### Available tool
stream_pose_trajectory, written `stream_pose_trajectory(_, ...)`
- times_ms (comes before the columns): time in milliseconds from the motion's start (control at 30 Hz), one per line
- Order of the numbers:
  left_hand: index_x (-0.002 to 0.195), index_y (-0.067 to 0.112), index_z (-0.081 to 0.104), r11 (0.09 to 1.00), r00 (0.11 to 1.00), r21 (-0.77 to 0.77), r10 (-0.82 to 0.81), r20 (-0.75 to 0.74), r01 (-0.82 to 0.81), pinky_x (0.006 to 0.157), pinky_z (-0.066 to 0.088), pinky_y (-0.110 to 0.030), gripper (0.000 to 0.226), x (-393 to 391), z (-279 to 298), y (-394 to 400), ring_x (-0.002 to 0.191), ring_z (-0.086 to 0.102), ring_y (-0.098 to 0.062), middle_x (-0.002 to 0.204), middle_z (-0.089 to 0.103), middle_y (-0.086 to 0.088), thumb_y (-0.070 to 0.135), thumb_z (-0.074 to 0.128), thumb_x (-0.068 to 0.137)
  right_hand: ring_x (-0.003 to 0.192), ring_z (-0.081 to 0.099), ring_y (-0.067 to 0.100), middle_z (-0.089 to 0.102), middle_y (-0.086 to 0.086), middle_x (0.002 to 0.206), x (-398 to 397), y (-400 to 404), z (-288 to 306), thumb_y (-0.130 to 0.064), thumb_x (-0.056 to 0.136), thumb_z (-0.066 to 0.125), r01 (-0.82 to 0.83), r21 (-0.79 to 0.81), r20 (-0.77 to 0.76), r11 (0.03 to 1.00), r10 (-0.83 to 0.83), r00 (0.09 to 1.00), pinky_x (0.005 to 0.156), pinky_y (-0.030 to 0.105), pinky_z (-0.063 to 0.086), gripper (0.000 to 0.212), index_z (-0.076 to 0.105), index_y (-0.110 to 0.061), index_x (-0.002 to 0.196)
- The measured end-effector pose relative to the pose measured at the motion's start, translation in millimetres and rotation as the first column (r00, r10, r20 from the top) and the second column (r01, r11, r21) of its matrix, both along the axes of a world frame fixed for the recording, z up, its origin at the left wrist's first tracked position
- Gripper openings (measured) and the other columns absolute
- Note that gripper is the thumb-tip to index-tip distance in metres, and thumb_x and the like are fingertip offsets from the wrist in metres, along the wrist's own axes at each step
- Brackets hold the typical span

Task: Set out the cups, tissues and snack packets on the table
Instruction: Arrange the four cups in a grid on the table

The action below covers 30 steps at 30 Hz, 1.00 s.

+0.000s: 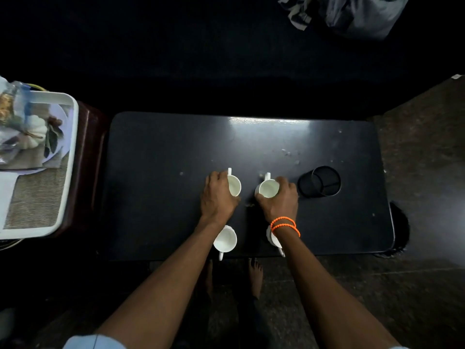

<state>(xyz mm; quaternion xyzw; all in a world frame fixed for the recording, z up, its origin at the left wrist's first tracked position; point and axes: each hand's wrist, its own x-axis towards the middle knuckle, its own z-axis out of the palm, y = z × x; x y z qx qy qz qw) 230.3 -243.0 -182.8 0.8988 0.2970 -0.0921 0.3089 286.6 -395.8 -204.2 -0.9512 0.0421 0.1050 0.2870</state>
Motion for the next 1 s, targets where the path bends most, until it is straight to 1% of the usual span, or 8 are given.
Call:
stream_pose_trajectory(167, 0.137, 0.016, 0.054, 1.000, 0.999, 0.015, -0.024, -0.021, 0.024, 0.087, 0.050, -0.039, 0.072, -3, -4, -2, 0.122, 0.053, -0.029, 0.128, 0.056, -0.007, 0.026, 0.083, 0.072, 0.096, 0.058, 0.034, 0.057, 0.011, 0.106, 2, -3, 2, -0.045, 0.061, 0.078, -0.008, 0.026, -0.009, 1.000, 0.008, 1.000, 0.073, 0.029, 0.041, 0.059, 0.057, -0.016, 0.109)
stream_pose_trajectory(333, 0.148, 0.017, 0.042, 0.995, 0.996, -0.071, 0.075, 0.053, -0.071, 0.096, 0.051, -0.043, 0.091, -19, -1, -4, 0.131, 0.048, -0.028, 0.140, 0.050, -0.006, 0.042, 0.086, 0.072, 0.112, 0.054, 0.035, 0.056, 0.014, 0.121, -4, -20, 18, -0.048, 0.059, 0.087, -0.013, 0.043, -0.024, 0.999, 0.014, 1.000, 0.091, 0.041, 0.049, 0.079, 0.056, -0.014, 0.123)
stream_pose_trajectory(467, 0.151, 0.017, 0.037, 0.968, 0.965, -0.056, 0.247, 0.087, -0.243, 0.103, 0.049, -0.043, 0.097, -55, 3, -22, 0.134, 0.046, -0.027, 0.144, 0.046, -0.005, 0.067, 0.070, 0.075, 0.111, 0.057, 0.037, 0.059, 0.011, 0.116, -28, -44, 31, -0.060, 0.059, 0.082, 0.046, -0.094, -0.026, 0.995, -0.049, 0.998, 0.087, 0.047, 0.052, 0.076, 0.059, -0.020, 0.119)
stream_pose_trajectory(567, 0.152, 0.016, 0.035, 0.967, 0.967, -0.020, 0.254, 0.014, -0.254, 0.101, 0.050, -0.043, 0.104, -84, 3, -44, 0.132, 0.048, -0.026, 0.144, 0.045, -0.005, 0.073, 0.065, 0.071, 0.110, 0.056, 0.036, 0.058, 0.009, 0.117, -55, -58, 32, -0.063, 0.057, 0.081, 0.018, -0.176, -0.108, 0.984, -0.037, 0.993, 0.086, 0.047, 0.051, 0.075, 0.060, -0.023, 0.117)
stream_pose_trajectory(700, 0.153, 0.015, 0.036, 0.986, 0.982, -0.009, 0.165, -0.097, -0.167, 0.099, 0.053, -0.041, 0.104, -107, -1, -62, 0.131, 0.049, -0.026, 0.145, 0.046, -0.005, 0.057, 0.080, 0.069, 0.108, 0.053, 0.037, 0.055, 0.013, 0.119, -76, -64, 27, -0.042, 0.057, 0.090, -0.018, -0.096, -0.162, 0.995, 0.003, 0.987, 0.089, 0.042, 0.048, 0.075, 0.059, -0.013, 0.119)
stream_pose_trajectory(800, 0.147, 0.016, 0.047, 0.997, 0.985, 0.011, 0.083, -0.153, -0.082, 0.093, 0.056, -0.042, 0.089, -113, -4, -66, 0.127, 0.054, -0.027, 0.137, 0.051, -0.005, 0.040, 0.084, 0.070, 0.107, 0.052, 0.037, 0.056, 0.015, 0.117, -79, -63, 23, -0.026, 0.060, 0.088, -0.035, -0.080, -0.181, 0.996, 0.020, 0.983, 0.088, 0.037, 0.044, 0.063, 0.061, -0.009, 0.115)
stream_pose_trajectory(900, 0.136, 0.017, 0.056, 0.997, 0.984, 0.009, 0.082, -0.160, -0.081, 0.085, 0.058, -0.045, 0.073, -114, -4, -66, 0.121, 0.057, -0.028, 0.127, 0.056, -0.004, 0.028, 0.084, 0.070, 0.102, 0.054, 0.038, 0.056, 0.017, 0.112, -81, -59, 23, -0.021, 0.061, 0.086, 0.018, -0.073, -0.168, 0.997, -0.030, 0.985, 0.084, 0.036, 0.045, 0.056, 0.062, -0.007, 0.109)
stream_pose_trajectory(1000, 0.133, 0.017, 0.058, 0.996, 0.984, 0.007, 0.084, -0.155, -0.084, 0.081, 0.058, -0.044, 0.071, -113, -4, -65, 0.119, 0.058, -0.028, 0.124, 0.057, -0.003, 0.026, 0.085, 0.068, 0.100, 0.054, 0.037, 0.056, 0.017, 0.110, -83, -54, 23, -0.022, 0.061, 0.086, 0.036, -0.056, -0.171, 0.998, -0.045, 0.984, 0.083, 0.037, 0.046, 0.053, 0.062, -0.006, 0.106)
